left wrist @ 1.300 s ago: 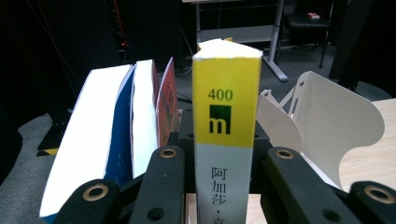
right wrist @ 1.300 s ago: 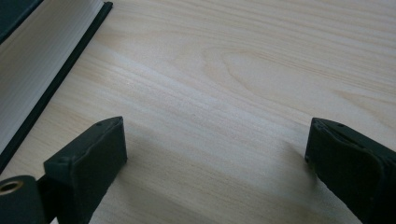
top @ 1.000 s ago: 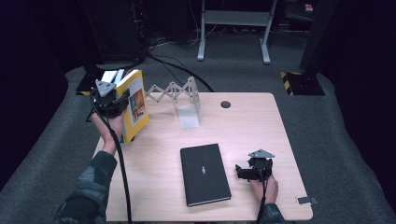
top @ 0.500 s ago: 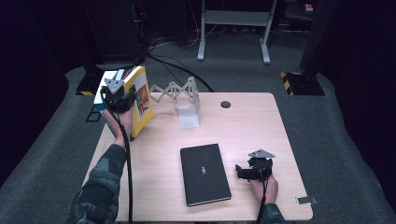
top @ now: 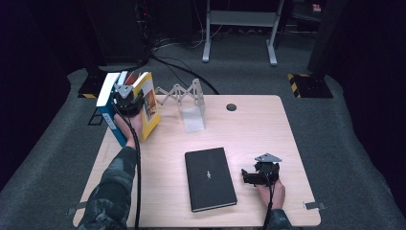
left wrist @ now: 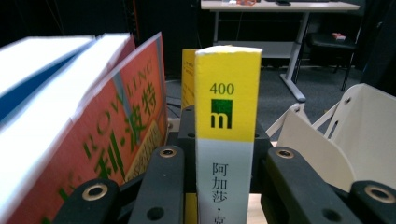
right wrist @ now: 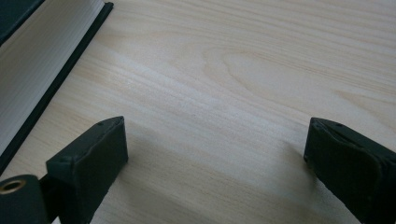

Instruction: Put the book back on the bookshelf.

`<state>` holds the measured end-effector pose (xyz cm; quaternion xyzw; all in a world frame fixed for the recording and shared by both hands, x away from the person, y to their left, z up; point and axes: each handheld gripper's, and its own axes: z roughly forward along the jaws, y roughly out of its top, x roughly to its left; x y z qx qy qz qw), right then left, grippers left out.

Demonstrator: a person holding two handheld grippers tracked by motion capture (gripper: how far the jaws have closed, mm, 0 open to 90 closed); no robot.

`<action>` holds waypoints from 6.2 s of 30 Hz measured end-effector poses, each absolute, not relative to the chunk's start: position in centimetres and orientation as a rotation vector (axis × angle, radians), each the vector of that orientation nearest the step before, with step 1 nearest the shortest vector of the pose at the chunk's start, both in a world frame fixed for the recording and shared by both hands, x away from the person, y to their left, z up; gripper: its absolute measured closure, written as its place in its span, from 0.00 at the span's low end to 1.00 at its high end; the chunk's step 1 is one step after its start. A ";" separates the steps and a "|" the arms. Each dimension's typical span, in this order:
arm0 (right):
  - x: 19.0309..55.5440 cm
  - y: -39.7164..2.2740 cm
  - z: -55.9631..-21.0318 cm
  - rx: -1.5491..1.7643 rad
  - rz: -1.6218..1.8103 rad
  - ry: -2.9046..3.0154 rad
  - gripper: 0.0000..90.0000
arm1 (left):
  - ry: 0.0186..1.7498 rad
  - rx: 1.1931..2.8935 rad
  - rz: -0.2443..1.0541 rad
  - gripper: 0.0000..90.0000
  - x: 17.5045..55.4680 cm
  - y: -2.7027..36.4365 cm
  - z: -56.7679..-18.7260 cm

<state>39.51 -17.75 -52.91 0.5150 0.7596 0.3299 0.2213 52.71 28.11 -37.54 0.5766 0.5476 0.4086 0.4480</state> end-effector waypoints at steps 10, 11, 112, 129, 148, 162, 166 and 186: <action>39.5 -17.8 -52.9 1.408 0.914 2.105 0.06 | 1.350 1.483 0.950 0.83 51.4 28.5 -38.1; 39.5 -17.8 -52.9 1.408 0.914 2.105 0.06 | 1.350 1.483 0.950 0.83 51.4 28.5 -38.1; 33.8 -15.9 -49.2 1.433 1.076 2.201 0.10 | 1.125 1.952 0.273 0.03 45.6 22.0 -46.7; 29.4 -11.9 -48.7 1.278 1.120 2.408 0.24 | 0.998 2.072 0.152 0.36 46.2 17.1 -49.5; 30.7 -14.0 -50.0 1.352 1.147 2.374 0.43 | 1.100 1.950 0.106 0.47 46.0 17.4 -50.2; 34.2 -15.7 -48.5 1.434 1.148 2.306 0.46 | 1.147 1.927 0.076 0.46 47.5 16.9 -50.2; 35.1 -15.3 -48.7 1.435 1.091 2.316 0.51 | 1.145 1.935 0.045 0.45 47.5 17.0 -50.2; 34.9 -15.3 -49.0 1.449 1.125 2.292 0.58 | 1.173 1.972 -0.059 0.48 48.3 17.2 -49.7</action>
